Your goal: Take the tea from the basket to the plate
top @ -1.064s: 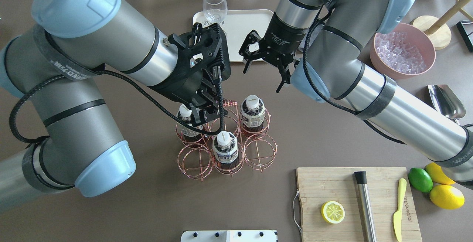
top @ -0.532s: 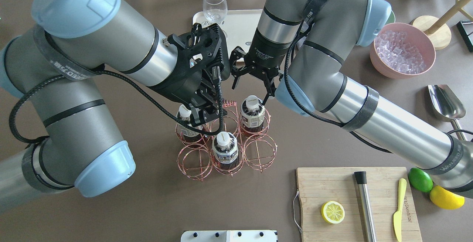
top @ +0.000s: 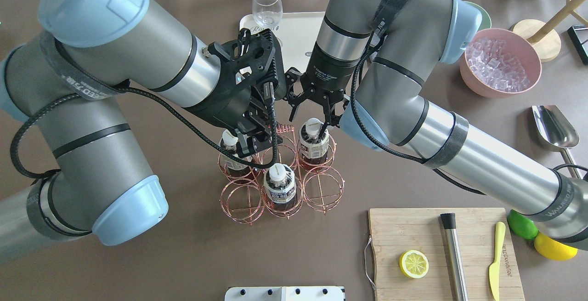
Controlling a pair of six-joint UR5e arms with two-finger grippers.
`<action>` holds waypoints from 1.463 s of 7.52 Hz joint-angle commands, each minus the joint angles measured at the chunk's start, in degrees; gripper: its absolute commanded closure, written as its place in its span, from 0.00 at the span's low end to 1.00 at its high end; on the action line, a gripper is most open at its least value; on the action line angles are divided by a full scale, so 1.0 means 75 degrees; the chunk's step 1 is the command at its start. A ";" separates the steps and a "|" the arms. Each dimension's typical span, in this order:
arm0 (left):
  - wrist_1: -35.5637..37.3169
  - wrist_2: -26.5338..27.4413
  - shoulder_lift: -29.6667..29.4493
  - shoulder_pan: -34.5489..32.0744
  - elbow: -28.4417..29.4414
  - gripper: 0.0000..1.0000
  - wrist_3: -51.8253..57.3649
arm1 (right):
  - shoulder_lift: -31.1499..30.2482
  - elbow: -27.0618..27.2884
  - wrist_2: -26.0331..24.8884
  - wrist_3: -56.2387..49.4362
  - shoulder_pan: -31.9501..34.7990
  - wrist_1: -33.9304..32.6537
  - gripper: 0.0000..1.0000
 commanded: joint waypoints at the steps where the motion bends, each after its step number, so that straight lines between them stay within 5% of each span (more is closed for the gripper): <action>1: -0.0003 0.0000 -0.0011 0.0011 -0.0001 1.00 0.0000 | -0.0029 0.0042 0.0056 -0.0019 0.0039 -0.0029 0.77; 2: -0.0003 0.0000 -0.0011 0.0011 0.0011 1.00 0.0000 | -0.0053 0.0077 0.0080 -0.0019 0.0039 -0.0029 1.00; 9: -0.0003 -0.0012 0.0012 0.0011 -0.0012 1.00 0.0000 | -0.0229 0.1623 0.1461 -0.0239 0.2097 -0.0990 1.00; 11: 0.0008 0.0012 0.0012 -0.0047 -0.0105 1.00 0.0000 | -0.0904 0.2079 0.1674 -0.1011 0.2464 -0.0990 1.00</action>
